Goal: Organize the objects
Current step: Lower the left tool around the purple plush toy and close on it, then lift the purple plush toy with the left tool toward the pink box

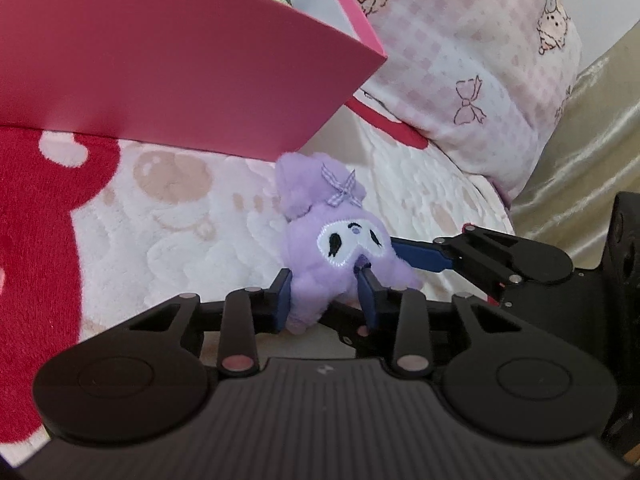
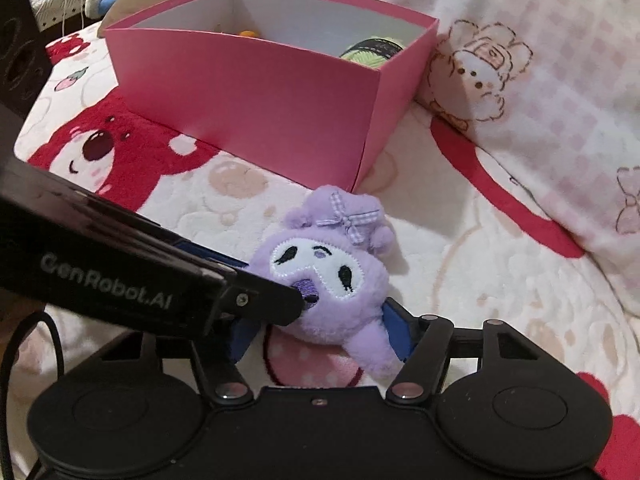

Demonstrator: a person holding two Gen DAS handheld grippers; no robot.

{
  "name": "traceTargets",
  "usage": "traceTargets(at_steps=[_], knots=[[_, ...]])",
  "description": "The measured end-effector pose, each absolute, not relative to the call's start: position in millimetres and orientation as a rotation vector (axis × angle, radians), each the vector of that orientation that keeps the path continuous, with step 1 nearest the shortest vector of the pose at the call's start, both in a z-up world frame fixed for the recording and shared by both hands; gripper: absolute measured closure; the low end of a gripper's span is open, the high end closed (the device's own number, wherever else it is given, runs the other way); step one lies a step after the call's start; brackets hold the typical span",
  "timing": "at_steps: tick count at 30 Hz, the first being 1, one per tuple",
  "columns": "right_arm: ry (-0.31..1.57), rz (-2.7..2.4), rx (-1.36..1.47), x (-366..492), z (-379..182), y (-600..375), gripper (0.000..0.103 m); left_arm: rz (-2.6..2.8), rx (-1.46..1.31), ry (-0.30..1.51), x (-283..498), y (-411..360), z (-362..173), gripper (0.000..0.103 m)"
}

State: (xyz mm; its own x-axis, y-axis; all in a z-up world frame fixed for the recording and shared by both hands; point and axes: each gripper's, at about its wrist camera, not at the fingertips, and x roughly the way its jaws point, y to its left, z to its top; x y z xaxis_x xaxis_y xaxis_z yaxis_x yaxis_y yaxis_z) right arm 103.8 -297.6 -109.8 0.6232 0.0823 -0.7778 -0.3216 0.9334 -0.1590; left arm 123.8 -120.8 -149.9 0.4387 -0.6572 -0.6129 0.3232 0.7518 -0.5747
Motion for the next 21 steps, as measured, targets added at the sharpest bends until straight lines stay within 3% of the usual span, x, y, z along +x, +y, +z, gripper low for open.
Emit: traceTargets(at_steps=[11,21], knots=[[0.867,0.248,-0.328,104.2,-114.2,-294.4,0.035,-0.606,-0.346,0.951,125.1,-121.6,-139.1,0.075],[0.869,0.207,-0.192,98.4,-104.4,-279.3,0.035,-0.555,-0.307,1.043,120.6,-107.5,-112.9,0.075]])
